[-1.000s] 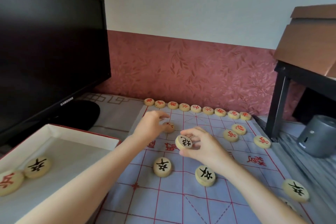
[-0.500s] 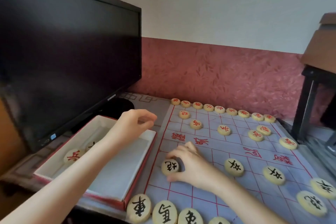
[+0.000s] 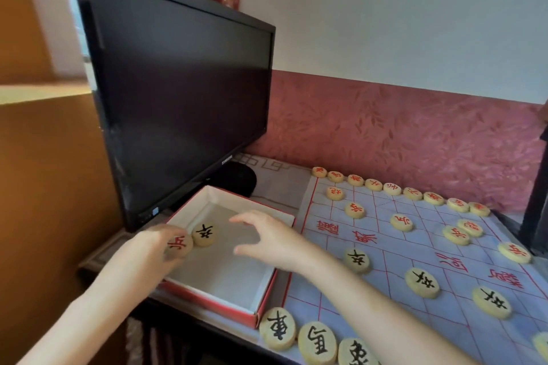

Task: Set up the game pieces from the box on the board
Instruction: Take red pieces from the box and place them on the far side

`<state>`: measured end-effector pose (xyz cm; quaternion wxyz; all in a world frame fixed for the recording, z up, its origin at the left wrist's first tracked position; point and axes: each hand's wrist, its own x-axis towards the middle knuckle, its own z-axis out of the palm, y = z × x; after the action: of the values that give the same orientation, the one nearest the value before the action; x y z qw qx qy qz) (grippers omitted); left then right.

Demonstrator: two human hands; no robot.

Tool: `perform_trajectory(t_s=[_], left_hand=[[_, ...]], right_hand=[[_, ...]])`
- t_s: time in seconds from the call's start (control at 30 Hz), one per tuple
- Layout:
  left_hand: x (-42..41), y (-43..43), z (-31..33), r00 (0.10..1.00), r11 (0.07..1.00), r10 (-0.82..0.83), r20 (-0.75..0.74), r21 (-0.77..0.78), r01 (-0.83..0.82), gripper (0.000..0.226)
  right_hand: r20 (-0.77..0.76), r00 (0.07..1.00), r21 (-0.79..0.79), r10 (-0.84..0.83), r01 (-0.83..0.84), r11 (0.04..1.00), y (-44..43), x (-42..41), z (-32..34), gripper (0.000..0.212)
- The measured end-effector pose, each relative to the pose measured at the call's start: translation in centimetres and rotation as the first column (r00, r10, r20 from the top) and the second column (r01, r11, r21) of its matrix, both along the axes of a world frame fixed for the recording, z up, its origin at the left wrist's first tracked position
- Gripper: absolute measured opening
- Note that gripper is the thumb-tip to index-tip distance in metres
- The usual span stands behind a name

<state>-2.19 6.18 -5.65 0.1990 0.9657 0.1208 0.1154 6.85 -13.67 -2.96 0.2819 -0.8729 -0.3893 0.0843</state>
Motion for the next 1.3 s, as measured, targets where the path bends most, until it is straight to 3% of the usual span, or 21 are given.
perform_trajectory(t_s=[0.17,0.33,0.57,0.73,0.93,1.3], left_hand=[[1.0,0.4,-0.6,0.997,0.996,0.012,-0.073,0.087,-0.006,0.064],[1.9,0.9,-1.1,0.994,0.992,0.015,-0.111,0.122,-0.002,0.061],[1.9,0.9,-1.3,0.998,0.999,-0.052,-0.039,0.005,0.052,0.054],[2.2,0.4,-1.3,0.999,0.997,-0.051,-0.016,-0.052,0.05,0.05],[3.1,-0.3,-1.1,0.996,0.99,-0.054,0.073,-0.127,0.063,0.048],[4.7,-3.1,0.6,0.96,0.967,-0.118,0.252,-0.192,0.169,0.046]], right_hand=[[-0.074,0.997,-0.029,-0.003,0.0,1.0,5.9,1.0,-2.4,0.064],[-0.013,1.0,-0.038,-0.02,0.02,0.999,7.8,1.8,-4.0,0.054],[-0.007,0.999,0.038,-0.052,0.052,0.998,4.8,2.1,-3.3,0.049],[0.042,0.98,0.181,-0.197,0.186,0.966,-0.3,4.5,0.6,0.046],[-0.019,0.9,0.108,-0.436,0.436,0.894,-6.6,11.2,0.9,0.052],[-0.042,0.881,0.079,-0.472,0.474,0.877,-8.0,15.5,-1.5,0.056]])
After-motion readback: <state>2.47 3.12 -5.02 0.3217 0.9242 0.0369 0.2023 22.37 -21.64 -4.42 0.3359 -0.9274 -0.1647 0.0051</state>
